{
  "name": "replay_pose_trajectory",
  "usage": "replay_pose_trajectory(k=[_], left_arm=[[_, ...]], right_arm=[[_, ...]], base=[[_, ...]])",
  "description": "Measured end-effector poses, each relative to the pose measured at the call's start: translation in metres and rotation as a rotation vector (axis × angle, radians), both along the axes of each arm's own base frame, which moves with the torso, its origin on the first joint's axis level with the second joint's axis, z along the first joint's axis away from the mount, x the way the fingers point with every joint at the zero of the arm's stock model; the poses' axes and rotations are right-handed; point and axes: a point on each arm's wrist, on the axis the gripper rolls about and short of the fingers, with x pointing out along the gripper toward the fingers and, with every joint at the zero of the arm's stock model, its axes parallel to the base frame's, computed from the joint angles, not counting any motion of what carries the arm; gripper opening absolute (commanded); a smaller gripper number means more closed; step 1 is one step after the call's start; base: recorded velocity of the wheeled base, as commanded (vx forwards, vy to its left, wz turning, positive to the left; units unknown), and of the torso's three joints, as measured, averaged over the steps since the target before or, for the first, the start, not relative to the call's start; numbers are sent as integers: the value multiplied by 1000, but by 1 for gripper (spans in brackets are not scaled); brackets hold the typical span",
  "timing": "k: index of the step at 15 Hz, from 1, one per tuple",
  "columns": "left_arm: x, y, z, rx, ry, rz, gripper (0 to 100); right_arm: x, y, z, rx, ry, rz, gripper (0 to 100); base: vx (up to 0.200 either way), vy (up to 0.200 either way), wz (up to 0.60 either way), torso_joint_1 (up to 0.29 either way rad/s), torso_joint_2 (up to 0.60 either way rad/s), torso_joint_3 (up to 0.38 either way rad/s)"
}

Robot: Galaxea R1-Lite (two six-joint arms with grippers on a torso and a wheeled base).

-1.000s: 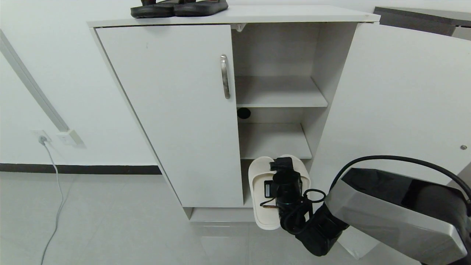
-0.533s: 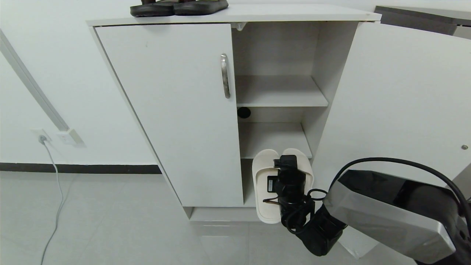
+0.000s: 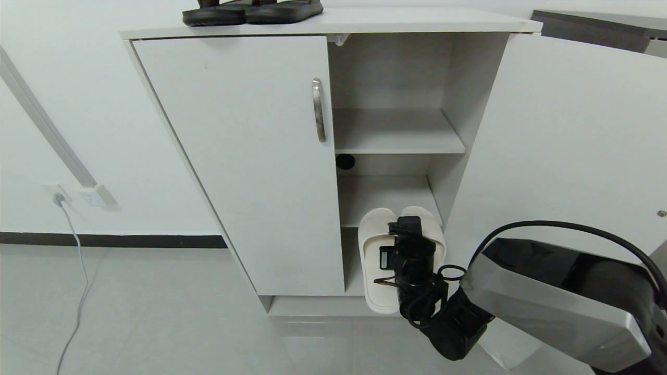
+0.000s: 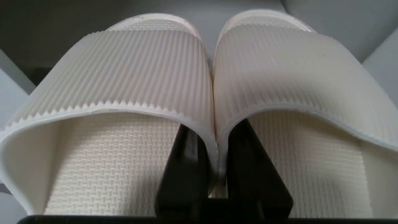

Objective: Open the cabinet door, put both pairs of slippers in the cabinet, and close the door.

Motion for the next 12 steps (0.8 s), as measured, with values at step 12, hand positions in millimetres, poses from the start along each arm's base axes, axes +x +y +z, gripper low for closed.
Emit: replay_pose_trajectory(k=[12], left_arm=[[0, 0, 0, -1, 0, 1, 0]], right_arm=[[4, 1, -2, -32, 3, 70, 0]], base=[[100, 0, 0, 3, 1, 1]])
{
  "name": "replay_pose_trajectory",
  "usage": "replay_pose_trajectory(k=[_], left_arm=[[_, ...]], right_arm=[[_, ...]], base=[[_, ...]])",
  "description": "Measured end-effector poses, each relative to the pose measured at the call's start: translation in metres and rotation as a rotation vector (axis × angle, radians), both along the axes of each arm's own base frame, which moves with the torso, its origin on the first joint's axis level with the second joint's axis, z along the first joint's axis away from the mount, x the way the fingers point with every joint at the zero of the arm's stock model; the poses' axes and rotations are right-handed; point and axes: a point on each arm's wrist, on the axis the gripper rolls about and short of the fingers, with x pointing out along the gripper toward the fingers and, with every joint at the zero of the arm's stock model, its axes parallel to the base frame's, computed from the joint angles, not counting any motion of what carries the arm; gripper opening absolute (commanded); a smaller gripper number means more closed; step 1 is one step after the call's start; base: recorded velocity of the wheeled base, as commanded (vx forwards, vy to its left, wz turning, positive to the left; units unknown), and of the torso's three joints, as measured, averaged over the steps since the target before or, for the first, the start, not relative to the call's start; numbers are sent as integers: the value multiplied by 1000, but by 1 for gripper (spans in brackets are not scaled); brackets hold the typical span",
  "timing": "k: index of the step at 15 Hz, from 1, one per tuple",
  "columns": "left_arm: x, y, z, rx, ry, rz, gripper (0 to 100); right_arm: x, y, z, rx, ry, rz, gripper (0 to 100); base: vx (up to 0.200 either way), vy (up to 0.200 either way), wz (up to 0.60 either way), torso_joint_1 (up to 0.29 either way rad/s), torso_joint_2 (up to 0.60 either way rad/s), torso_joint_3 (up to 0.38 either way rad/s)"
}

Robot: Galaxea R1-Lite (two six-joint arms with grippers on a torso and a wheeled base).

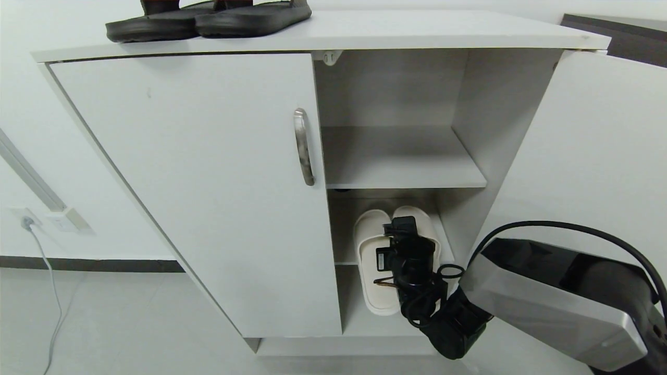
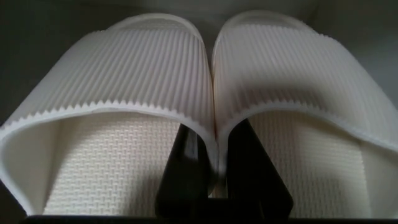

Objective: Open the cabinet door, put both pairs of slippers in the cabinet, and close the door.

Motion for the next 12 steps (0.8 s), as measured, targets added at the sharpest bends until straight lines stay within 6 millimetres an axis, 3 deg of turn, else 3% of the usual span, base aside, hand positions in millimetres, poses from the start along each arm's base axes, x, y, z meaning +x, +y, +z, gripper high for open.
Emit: replay_pose_trajectory(k=[4, 12], left_arm=[[0, 0, 0, 0, 0, 0, 0], [0, 0, 0, -5, 0, 0, 0]], right_arm=[[26, -9, 1, 0, 21, -42, 0], [69, -2, 17, 47, 55, -76, 0]], base=[[0, 0, 0, 0, 0, 0], [0, 0, 0, 0, 0, 0]])
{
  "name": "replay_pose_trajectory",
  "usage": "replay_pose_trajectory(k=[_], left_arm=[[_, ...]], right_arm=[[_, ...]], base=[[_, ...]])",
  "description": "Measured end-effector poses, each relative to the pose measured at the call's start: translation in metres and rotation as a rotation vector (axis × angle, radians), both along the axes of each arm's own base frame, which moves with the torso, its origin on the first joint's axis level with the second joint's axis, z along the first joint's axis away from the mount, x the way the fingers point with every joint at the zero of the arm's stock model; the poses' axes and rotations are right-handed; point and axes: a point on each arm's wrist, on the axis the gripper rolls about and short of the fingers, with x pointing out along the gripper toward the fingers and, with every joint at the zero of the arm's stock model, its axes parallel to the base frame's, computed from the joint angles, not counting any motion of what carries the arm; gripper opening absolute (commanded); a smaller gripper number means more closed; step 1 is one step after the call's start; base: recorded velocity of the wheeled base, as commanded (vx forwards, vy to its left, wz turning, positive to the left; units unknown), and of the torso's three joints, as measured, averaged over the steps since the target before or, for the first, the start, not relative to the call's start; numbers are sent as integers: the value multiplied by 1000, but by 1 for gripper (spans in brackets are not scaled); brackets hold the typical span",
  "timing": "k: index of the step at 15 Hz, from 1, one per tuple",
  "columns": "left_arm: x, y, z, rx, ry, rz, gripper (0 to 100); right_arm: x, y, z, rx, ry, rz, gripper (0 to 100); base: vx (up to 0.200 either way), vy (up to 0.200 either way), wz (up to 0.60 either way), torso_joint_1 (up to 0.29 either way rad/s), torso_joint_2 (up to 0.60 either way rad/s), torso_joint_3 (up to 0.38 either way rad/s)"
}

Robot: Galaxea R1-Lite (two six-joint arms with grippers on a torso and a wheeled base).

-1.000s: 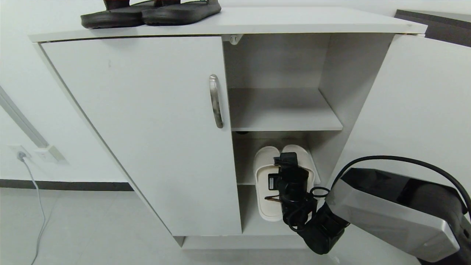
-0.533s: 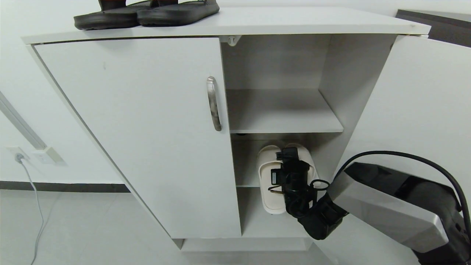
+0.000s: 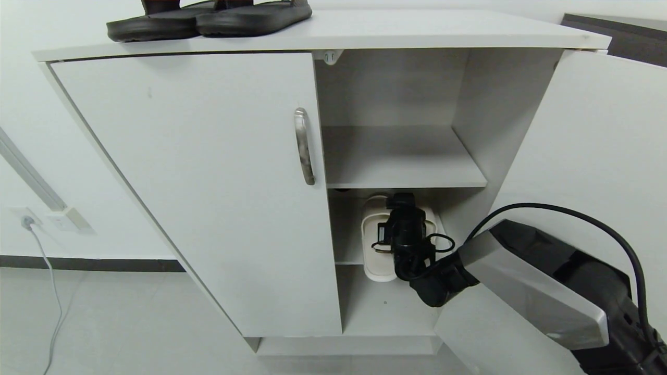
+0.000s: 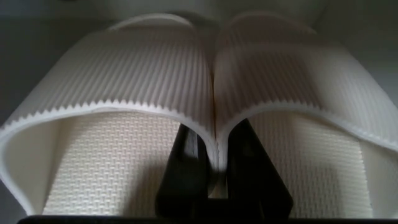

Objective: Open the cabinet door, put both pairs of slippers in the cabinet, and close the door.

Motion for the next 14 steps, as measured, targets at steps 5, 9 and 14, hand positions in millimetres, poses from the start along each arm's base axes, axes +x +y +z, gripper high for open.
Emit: replay_pose_trajectory(k=[5, 9, 14], left_arm=[[0, 0, 0, 0, 0, 1, 0], [0, 0, 0, 0, 0, 0, 0], [0, 0, 0, 0, 0, 0, 0]], right_arm=[[19, 3, 4, 6, -18, -4, 0], [26, 3, -4, -4, -6, 6, 0], [27, 3, -10, -18, 2, 5, 100]], base=[[0, 0, 0, 0, 0, 0], [0, 0, 0, 0, 0, 0], [0, 0, 0, 0, 0, 0]])
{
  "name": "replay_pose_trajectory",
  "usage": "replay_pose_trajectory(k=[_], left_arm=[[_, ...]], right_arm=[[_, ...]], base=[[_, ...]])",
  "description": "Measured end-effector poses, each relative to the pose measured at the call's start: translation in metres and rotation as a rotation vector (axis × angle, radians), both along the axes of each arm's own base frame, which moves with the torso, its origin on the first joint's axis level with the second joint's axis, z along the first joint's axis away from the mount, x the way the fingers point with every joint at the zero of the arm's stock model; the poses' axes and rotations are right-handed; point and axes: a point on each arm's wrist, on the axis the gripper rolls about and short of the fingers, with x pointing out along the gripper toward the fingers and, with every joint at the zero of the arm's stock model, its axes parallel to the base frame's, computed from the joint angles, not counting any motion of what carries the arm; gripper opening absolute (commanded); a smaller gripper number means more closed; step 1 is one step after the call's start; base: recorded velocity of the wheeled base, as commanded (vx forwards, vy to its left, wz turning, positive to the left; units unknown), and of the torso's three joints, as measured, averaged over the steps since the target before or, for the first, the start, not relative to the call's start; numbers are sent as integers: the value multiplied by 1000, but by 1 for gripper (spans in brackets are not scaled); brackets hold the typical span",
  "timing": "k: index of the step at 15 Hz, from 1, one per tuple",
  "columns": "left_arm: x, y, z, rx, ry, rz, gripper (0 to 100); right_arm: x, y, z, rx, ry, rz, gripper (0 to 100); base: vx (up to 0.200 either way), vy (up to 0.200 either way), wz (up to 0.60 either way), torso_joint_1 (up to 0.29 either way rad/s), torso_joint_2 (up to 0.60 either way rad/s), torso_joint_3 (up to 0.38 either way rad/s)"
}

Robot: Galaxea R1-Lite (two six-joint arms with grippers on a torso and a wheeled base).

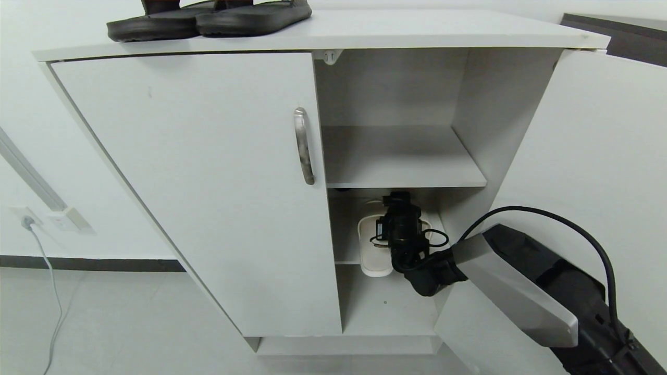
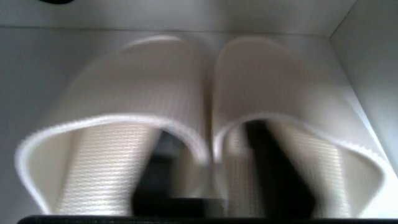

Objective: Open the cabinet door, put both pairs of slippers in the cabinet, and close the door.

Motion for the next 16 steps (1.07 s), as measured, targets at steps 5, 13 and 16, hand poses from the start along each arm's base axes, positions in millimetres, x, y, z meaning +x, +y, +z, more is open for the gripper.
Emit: replay_pose_trajectory(k=[5, 13, 16], left_arm=[[0, 0, 0, 0, 0, 0, 0], [0, 0, 0, 1, 0, 0, 0], [0, 0, 0, 2, 0, 0, 0]], right_arm=[[-23, -6, -1, -14, 14, 11, 100], [-118, -12, 18, -31, 34, 120, 100], [-146, -17, 20, -28, 29, 158, 100]], base=[[0, 0, 0, 0, 0, 0], [0, 0, 0, 0, 0, 0], [0, 0, 0, 0, 0, 0]])
